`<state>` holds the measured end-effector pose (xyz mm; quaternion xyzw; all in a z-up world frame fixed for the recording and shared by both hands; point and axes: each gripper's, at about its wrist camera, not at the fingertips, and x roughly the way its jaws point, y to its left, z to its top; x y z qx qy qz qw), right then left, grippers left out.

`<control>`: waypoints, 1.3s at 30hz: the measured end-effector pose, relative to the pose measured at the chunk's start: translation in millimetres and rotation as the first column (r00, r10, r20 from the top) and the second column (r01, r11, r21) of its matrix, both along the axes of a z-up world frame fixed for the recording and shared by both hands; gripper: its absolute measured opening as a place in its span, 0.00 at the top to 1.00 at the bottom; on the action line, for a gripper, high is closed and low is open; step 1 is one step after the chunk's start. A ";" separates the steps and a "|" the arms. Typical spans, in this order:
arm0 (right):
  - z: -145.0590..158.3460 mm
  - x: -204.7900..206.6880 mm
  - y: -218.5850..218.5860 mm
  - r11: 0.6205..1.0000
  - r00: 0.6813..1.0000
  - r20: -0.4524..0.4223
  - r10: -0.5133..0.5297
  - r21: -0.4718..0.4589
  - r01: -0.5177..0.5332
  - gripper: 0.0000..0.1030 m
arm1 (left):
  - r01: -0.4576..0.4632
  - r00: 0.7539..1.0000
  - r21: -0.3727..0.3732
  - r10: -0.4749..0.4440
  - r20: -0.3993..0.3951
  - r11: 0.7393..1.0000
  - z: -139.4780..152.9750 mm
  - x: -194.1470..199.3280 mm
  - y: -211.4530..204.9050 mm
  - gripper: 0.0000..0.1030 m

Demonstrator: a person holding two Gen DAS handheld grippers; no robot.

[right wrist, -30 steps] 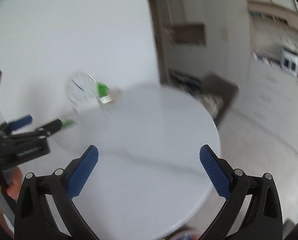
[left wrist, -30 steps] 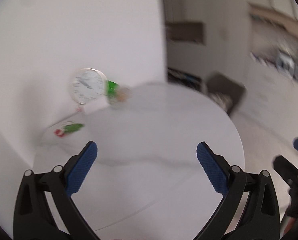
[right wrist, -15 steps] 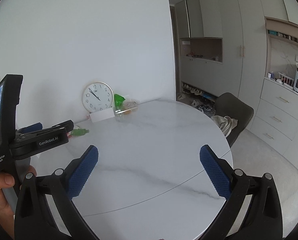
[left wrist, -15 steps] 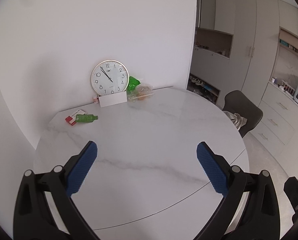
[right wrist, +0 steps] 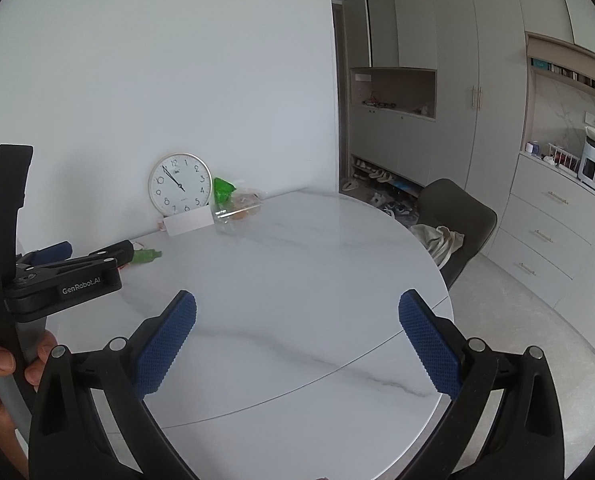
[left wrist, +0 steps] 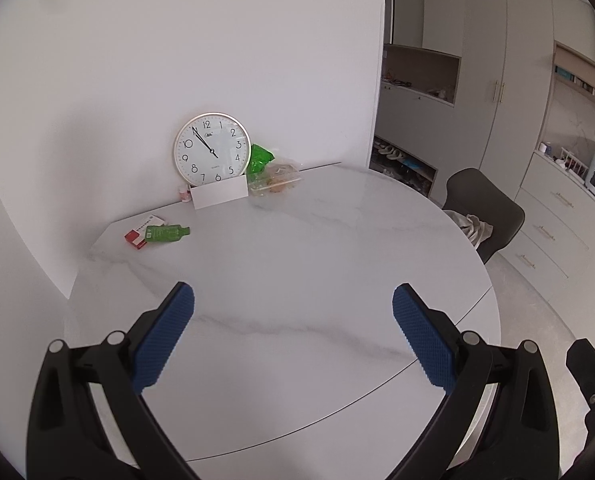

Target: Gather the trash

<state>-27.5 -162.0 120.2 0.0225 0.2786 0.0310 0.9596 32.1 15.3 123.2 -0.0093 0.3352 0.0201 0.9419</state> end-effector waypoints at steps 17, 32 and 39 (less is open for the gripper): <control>-3.1 0.2 4.5 1.000 1.000 -0.011 0.011 -0.025 -0.011 0.02 | 0.005 1.000 -0.018 -0.005 -0.023 1.000 -5.5 5.7 1.4 0.07; -4.7 -1.9 3.0 1.000 1.000 -0.017 0.007 -0.030 -0.007 0.02 | 0.010 1.000 -0.020 -0.010 -0.027 1.000 -7.0 3.5 0.3 0.07; -5.6 -4.6 -0.7 1.000 1.000 -0.022 0.002 -0.022 -0.003 0.02 | 0.014 0.999 -0.020 -0.015 -0.029 1.000 -7.7 2.1 -0.9 0.07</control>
